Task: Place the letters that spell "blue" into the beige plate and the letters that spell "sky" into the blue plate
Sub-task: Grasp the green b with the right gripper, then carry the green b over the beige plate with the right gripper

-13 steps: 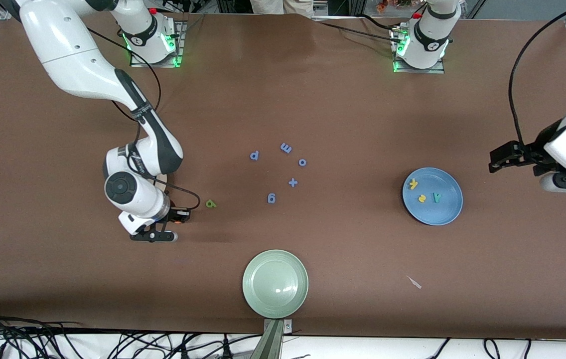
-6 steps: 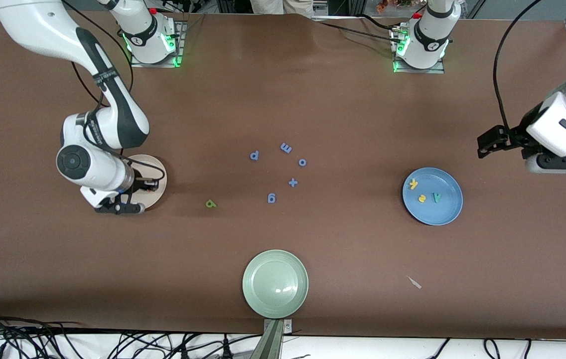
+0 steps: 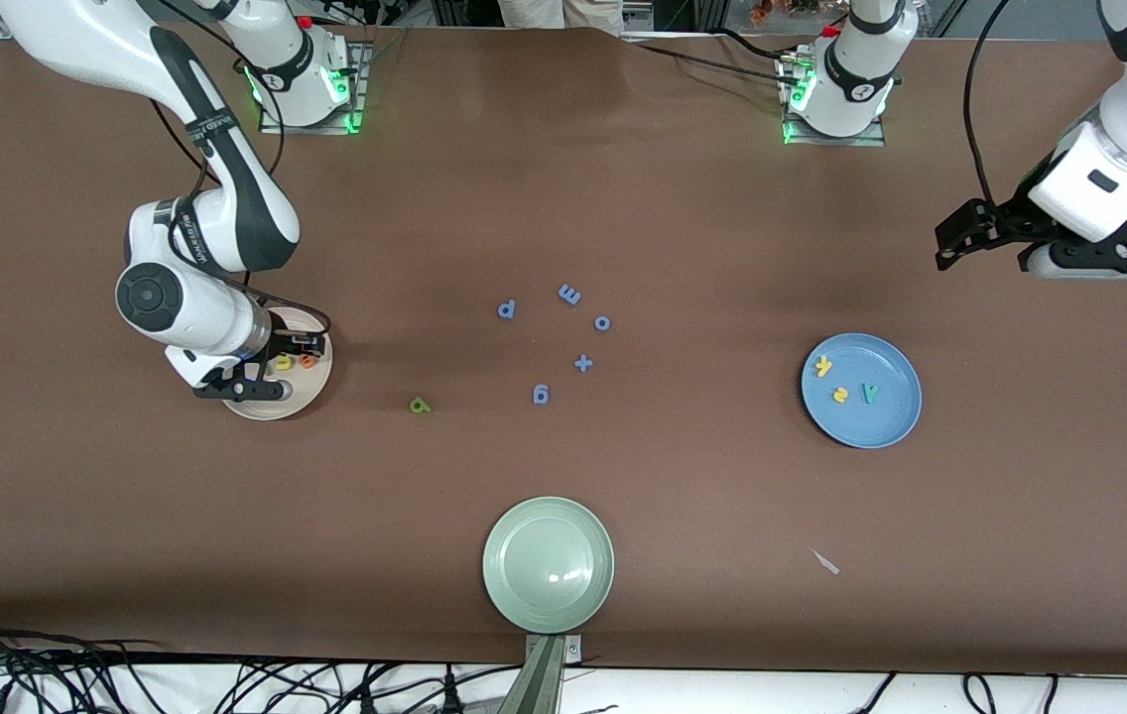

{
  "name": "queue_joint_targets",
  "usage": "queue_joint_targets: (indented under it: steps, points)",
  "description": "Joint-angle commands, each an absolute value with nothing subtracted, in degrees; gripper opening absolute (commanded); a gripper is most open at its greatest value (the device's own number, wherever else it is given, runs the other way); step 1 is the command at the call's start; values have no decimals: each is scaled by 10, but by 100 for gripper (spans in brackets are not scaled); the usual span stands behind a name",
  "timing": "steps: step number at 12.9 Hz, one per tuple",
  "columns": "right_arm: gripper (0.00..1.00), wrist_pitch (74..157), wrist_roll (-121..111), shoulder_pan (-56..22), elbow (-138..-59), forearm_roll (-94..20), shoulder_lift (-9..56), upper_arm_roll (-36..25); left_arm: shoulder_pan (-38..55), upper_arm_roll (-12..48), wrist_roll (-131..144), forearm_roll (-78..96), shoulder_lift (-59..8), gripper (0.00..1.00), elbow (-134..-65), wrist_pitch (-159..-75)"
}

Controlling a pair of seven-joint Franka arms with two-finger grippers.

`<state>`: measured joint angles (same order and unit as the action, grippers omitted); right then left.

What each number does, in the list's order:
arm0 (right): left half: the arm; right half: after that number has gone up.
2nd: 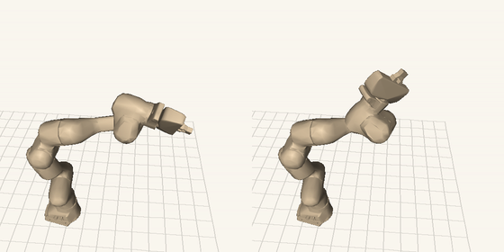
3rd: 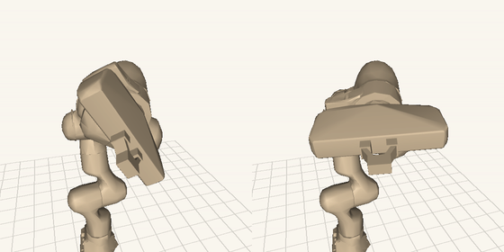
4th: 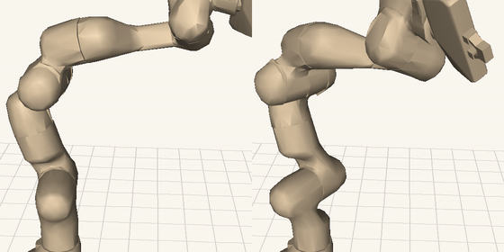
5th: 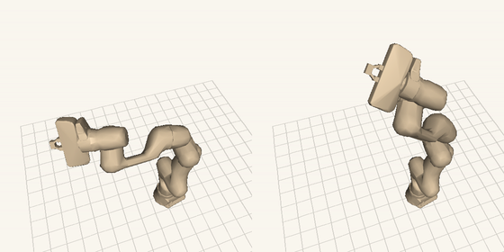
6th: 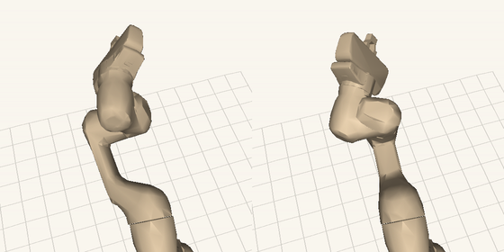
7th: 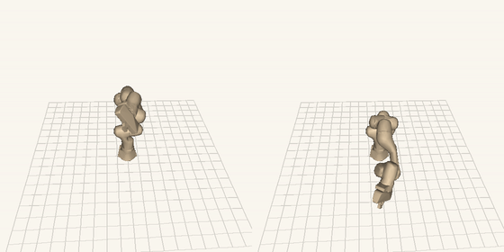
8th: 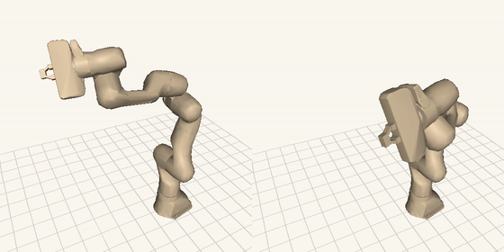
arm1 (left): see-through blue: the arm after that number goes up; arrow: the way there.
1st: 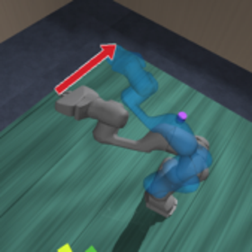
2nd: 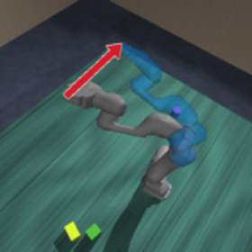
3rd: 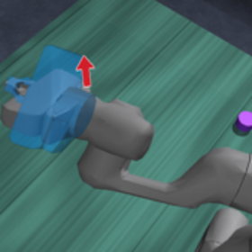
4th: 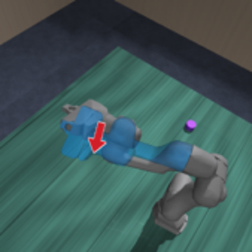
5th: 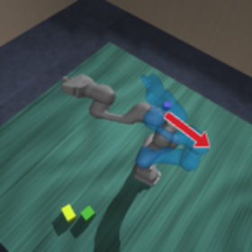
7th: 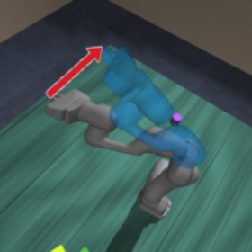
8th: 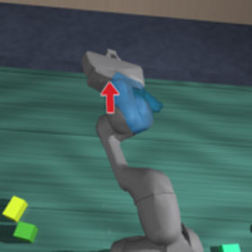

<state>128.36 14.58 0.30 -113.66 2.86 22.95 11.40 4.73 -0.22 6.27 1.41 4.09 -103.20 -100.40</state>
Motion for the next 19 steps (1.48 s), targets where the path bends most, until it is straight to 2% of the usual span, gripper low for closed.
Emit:
queue_joint_targets:
  steps: [1,6,9,13,16,19]
  points:
    - [57,1287,207,-20,-1076,22,270,122,38,13,54,28,52,100,-1043,-1016]
    - [56,1293,315,-87,-939,27,389,122,0,45,53,27,34,100,-1016,-1004]
    - [57,1361,392,-119,-933,29,424,122,-25,71,53,18,14,100,-984,-991]
    - [57,1368,400,-129,-932,29,436,122,-21,69,53,14,5,100,-977,-986]
    - [57,1375,405,-130,-933,56,441,121,-21,61,53,14,-25,100,-922,-954]
    - [57,1389,405,-130,-933,59,449,120,-22,61,52,14,-26,100,-923,-952]
